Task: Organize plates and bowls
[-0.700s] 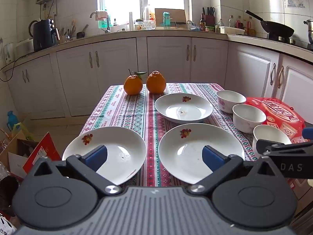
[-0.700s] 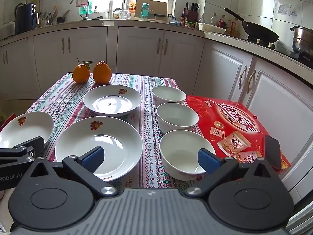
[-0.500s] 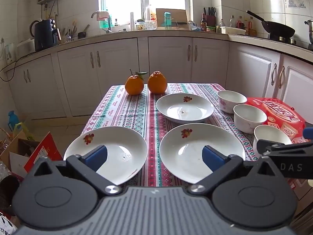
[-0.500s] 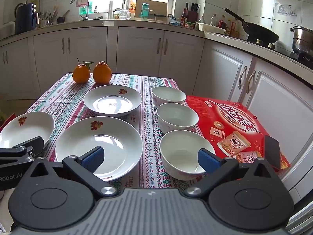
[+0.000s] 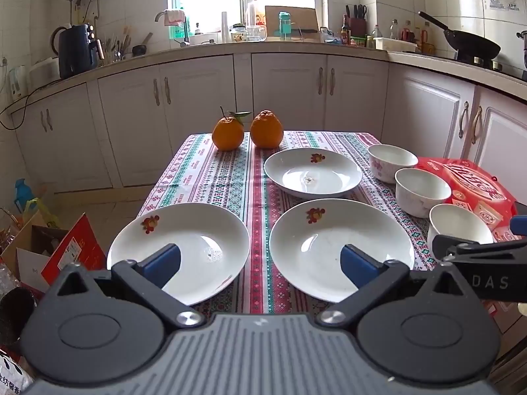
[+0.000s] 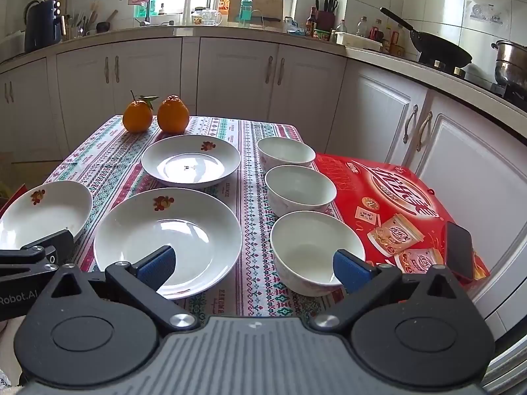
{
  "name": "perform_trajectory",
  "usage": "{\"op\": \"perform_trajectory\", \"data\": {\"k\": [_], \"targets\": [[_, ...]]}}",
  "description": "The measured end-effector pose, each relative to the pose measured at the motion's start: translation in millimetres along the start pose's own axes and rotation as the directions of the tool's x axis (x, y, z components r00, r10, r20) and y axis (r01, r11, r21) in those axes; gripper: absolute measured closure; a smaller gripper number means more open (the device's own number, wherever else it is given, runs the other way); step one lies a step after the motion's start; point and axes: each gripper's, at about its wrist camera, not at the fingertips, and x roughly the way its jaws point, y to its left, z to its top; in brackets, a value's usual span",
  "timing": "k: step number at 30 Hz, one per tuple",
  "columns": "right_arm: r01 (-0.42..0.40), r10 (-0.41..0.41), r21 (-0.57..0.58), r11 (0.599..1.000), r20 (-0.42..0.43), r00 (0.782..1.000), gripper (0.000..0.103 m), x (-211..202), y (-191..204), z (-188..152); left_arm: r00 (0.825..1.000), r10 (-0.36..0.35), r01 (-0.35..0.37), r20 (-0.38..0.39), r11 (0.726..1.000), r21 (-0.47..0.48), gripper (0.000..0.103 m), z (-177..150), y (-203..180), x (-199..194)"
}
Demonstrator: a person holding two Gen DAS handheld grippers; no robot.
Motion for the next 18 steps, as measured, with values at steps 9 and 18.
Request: {"op": "perform_trajectory", "data": {"k": [9, 18], "targets": [[-0.008, 0.008, 0.000, 1.000, -0.006, 1.000, 0.000, 0.3, 0.3, 0.3, 1.000, 0.007, -0.007, -0.002, 1.000, -0.001, 0.001, 0.4, -1.0, 1.9], [-0.011, 0.011, -0.001, 1.000, -0.009, 1.000, 0.000, 0.4, 0.9, 0.3, 1.000, 0.014, -0.014, -0.003, 1.000, -0.005, 0.001, 0.3, -0.6, 1.5]]}}
